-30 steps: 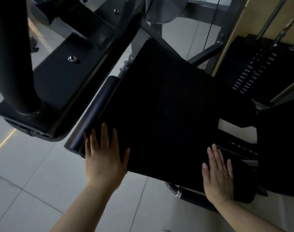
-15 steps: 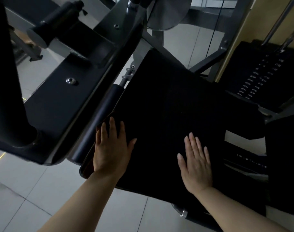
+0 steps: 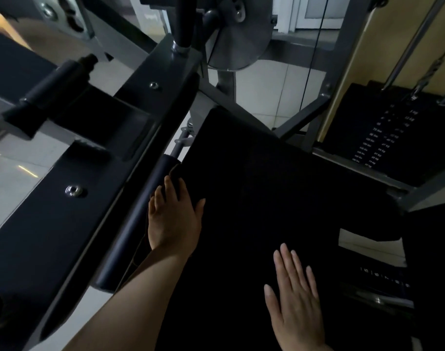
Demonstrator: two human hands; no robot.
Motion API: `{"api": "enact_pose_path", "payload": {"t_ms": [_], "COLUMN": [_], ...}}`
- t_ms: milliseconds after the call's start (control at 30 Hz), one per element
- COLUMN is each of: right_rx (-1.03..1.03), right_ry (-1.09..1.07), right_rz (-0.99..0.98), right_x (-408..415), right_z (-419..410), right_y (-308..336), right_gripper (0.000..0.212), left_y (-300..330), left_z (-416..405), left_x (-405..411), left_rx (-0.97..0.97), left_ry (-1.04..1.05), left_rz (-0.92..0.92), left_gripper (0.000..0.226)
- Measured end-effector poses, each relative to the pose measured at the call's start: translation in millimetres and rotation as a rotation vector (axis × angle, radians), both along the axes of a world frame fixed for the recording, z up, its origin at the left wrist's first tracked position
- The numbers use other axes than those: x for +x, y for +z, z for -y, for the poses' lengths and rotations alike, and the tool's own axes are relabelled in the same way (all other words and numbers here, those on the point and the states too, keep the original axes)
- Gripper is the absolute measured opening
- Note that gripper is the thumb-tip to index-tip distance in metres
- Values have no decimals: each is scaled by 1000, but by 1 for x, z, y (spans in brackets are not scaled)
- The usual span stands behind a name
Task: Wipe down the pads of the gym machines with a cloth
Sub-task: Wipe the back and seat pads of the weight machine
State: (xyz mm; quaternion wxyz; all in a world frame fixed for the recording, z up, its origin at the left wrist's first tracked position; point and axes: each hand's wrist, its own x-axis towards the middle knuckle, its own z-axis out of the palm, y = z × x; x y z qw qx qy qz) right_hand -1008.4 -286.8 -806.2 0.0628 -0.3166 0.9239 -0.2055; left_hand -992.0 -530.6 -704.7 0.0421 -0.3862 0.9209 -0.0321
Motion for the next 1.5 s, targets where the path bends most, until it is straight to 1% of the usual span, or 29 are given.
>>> {"api": "enact_pose_path", "payload": {"t_ms": [200, 333, 467, 633, 700, 867, 933, 1000, 1133, 1167, 1267, 1333, 1400, 1467, 1500], "right_rx": [-38, -72, -102, -29, -41, -77, -51, -27, -43, -45, -109, -131, -159, -236, -306], "right_ry": [-9, -24, -68, -75, -71, -65, -49, -56, -115, -116, -104, -68, -54, -48, -71], "right_rz": [40, 31, 13, 13, -1, -140, -246, -355, -405, -388, -244, -130, -34, 72, 110], "right_x": [-6, -12, -31, -62, -66, -72, -75, -78, -83, -82, -75, -74, -71, -68, -66], "right_z": [1, 8, 28, 52, 54, 54, 56, 59, 66, 67, 63, 58, 55, 50, 48], "right_y": [0, -1, 3, 13, 9, -8, -14, -22, -28, -28, -22, -11, -4, 3, 6], "right_gripper": [59, 61, 58, 60, 61, 66, 68, 65, 57, 58, 66, 67, 63, 62, 61], "left_y": [2, 2, 3, 2, 1, -4, -7, -9, -11, -10, -11, -15, -20, -21, -22], "left_z": [10, 19, 28, 39, 43, 57, 65, 70, 72, 72, 68, 50, 25, 2, -8], "left_x": [-35, -62, -85, -118, -134, -182, -201, -218, -237, -237, -230, -225, -220, -214, -209], "left_rx": [-33, -33, -22, -27, -28, -38, -50, -51, -77, -84, -96, -72, -13, 39, 50], "left_ry": [-31, -37, -57, -76, -71, -57, -51, -42, -27, -21, -67, -167, -262, -330, -366], "left_rz": [17, 23, 20, 41, 40, 26, 13, 6, 20, 24, 8, 11, 0, 13, 37], "left_gripper": [70, 69, 66, 63, 62, 60, 60, 59, 56, 56, 53, 53, 50, 49, 48]}}
